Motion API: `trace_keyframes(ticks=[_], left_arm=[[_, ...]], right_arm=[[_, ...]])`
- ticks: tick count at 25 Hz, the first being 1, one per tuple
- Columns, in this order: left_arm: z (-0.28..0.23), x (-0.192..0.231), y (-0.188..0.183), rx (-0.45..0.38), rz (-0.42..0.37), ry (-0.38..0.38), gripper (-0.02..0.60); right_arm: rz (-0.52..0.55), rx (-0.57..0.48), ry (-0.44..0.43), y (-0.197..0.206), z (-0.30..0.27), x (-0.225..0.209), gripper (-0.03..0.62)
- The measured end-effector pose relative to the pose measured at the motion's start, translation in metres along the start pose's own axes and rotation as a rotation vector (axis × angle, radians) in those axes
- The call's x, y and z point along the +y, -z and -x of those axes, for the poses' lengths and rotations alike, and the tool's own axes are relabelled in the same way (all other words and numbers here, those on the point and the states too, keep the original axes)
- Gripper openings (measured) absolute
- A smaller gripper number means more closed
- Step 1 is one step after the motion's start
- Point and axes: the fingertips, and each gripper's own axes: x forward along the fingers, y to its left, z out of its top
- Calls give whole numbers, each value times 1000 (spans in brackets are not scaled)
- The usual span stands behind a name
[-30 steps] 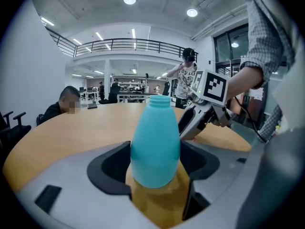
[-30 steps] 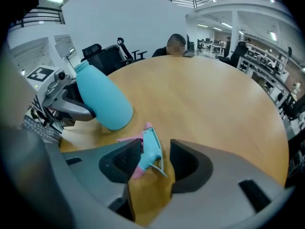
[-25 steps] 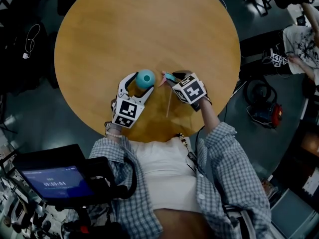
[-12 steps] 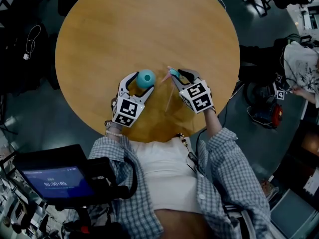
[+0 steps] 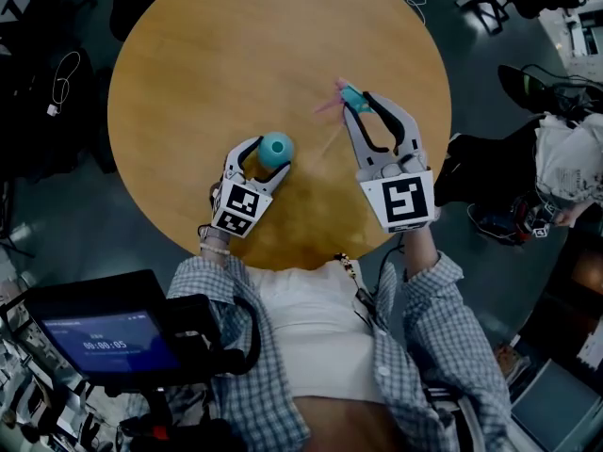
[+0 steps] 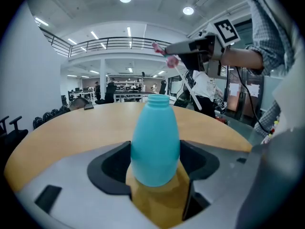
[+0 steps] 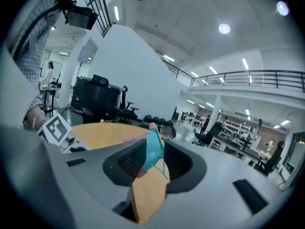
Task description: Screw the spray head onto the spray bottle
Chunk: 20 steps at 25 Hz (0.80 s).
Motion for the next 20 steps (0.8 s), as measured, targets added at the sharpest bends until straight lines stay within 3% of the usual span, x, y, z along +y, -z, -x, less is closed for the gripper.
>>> trace_keyframes(ticks=[3, 6, 11, 20], left_arm=[[-2, 0, 0, 3, -4, 10, 334], [-5, 0, 0, 3, -2, 14, 334], [-6, -2, 0, 5, -9, 26, 334], [-4, -4, -2, -2, -8, 30, 334]], right_arm=[[23, -128, 29, -49, -1, 1, 108], [76, -197, 32, -71, -9, 12, 109], [166, -168, -9, -63, -22, 36, 109], [344, -212, -25, -42, -23, 77, 109]])
